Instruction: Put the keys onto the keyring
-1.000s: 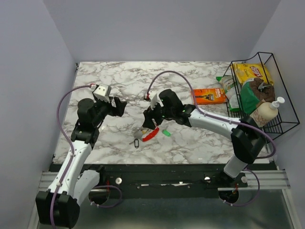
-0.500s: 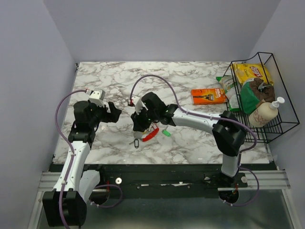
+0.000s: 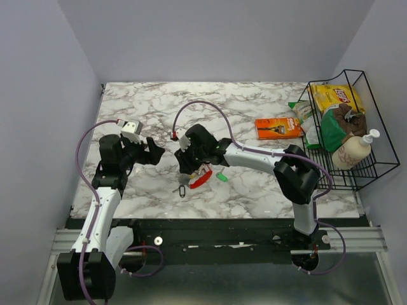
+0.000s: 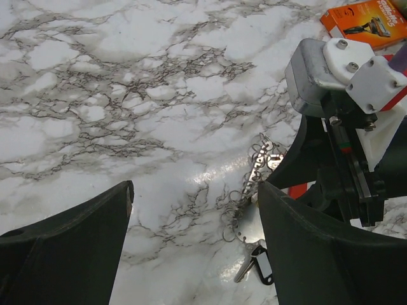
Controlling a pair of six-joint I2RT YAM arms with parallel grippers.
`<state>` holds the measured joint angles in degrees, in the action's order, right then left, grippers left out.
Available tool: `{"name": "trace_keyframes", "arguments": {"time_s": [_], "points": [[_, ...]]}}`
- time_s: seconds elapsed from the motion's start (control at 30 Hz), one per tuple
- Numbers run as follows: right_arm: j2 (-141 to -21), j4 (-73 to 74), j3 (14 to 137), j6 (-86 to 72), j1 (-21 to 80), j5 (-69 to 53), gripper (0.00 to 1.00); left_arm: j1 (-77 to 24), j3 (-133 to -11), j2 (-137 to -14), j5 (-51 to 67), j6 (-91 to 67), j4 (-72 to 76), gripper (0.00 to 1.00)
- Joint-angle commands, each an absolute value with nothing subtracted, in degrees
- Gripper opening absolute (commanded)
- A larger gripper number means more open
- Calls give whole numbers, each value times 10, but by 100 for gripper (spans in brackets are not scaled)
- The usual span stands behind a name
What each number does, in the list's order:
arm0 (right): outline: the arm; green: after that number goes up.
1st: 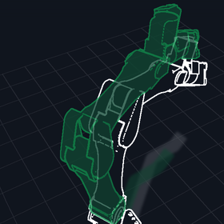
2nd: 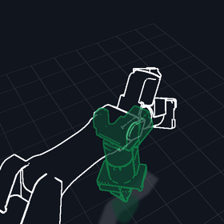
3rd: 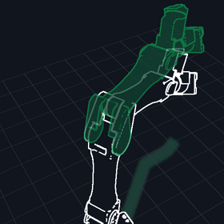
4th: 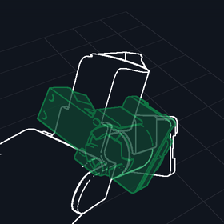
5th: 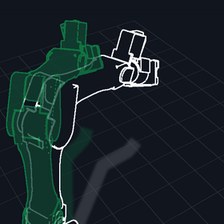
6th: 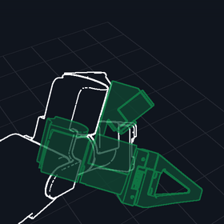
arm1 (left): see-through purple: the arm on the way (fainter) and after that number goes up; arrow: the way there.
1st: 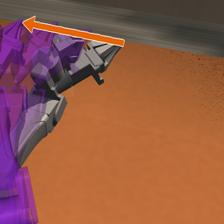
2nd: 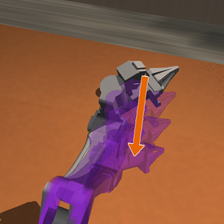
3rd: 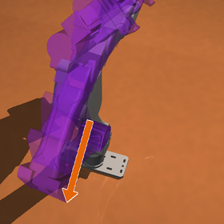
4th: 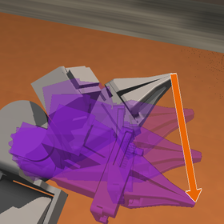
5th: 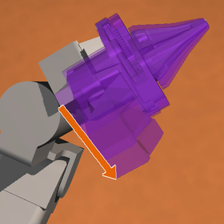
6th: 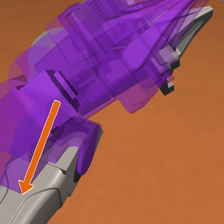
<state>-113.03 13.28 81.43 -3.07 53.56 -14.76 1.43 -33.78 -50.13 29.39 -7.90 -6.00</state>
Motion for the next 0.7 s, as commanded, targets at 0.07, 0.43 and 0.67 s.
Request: {"name": "trace_keyframes", "arguments": {"time_s": [0.07,0.43,0.67], "points": [[-1121,140,827,-49,538,-111,50,18,-318,-489,330,-122,1,89],[-1059,120,777,-88,498,-79,51,18,-392,-543,291,-264,-31,99],[-1015,105,723,-98,467,-69,52,19,-424,-579,288,-263,-65,99]]}}
